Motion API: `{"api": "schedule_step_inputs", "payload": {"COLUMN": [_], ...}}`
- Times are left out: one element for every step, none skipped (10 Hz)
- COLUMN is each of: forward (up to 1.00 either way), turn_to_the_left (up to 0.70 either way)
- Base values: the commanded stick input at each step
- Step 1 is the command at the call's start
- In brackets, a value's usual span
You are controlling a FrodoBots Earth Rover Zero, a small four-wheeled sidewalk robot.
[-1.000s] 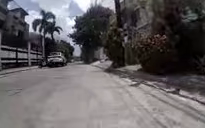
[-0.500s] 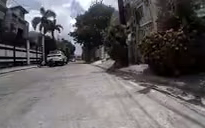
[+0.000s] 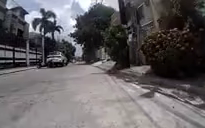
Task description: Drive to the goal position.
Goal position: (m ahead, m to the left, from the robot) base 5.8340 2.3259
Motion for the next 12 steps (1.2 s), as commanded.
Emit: {"api": "schedule_step_inputs", "payload": {"forward": [0.00, 0.00, 0.00, 0.00, 0.00, 0.00, 0.00, 0.02, 0.01, 0.00, 0.00, 0.04], "turn_to_the_left": [0.00, 0.00, 0.00, 0.00, 0.00, 0.00, 0.00, 0.00, 0.00, 0.00, 0.00, 0.00]}}
